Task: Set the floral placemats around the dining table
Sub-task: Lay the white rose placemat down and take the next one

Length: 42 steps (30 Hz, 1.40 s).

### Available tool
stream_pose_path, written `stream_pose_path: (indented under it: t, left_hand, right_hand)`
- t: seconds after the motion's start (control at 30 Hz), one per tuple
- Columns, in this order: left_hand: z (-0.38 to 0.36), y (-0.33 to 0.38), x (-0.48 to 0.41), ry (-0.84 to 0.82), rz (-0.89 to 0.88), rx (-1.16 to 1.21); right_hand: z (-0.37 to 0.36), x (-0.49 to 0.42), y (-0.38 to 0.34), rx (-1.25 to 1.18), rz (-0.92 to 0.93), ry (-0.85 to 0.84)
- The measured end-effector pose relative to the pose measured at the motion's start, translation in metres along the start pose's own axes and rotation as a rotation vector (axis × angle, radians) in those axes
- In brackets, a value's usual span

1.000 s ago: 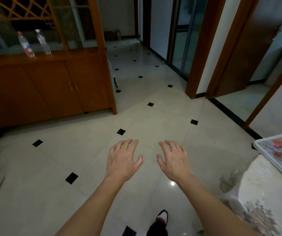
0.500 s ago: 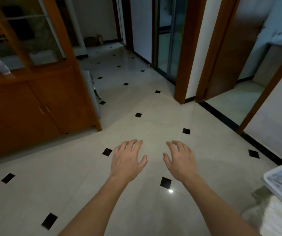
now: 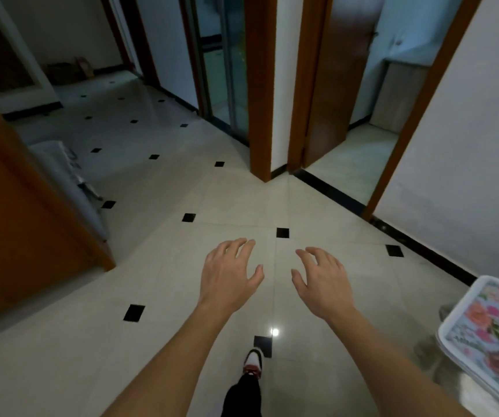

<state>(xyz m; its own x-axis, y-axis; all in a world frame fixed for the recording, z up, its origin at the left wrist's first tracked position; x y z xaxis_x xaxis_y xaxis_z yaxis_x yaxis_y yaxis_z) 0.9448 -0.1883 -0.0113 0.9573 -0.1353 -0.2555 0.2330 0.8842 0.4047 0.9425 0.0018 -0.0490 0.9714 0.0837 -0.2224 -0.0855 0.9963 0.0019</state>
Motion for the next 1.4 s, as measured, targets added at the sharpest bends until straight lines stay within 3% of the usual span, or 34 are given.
stream_pose_path:
  t: [0.33, 0.5, 0.97, 1.4]
  left_hand:
    - [-0.057, 0.026, -0.219, -0.078, -0.237, 0.142]
    - [-0.095, 0.060, -0.295, -0.164, -0.383, 0.185]
    - [-0.239, 0.256, -0.343, -0.409, -0.772, 0.318]
    - [-0.358, 0.485, -0.303, -0.665, -1.186, 0.331]
  right_hand:
    - [-0.001, -0.160, 0.089, 0.100, -0.269, -0.026]
    - [-0.004, -0.189, 0.141, 0.113, -0.437, -0.044]
    - [-0.024, -0.108, 0.321, 0.256, -0.945, 0.004]
    - [-0.055, 0.048, 0.457, 0.138, -1.539, 0.045]
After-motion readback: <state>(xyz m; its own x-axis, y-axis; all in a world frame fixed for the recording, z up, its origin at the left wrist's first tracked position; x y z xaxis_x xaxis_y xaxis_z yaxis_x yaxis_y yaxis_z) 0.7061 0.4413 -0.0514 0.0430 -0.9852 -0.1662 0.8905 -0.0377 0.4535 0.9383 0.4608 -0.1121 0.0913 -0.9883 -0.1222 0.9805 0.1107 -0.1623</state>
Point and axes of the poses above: each hand's wrist, its own x-axis away from the middle knuckle, its own z-axis out of the back of the hand, y = z × x, the point moved 8 cm from there along -x, towards the middle knuckle, and after that the axes turned 14 degrees about x, right-handed, at the moved point
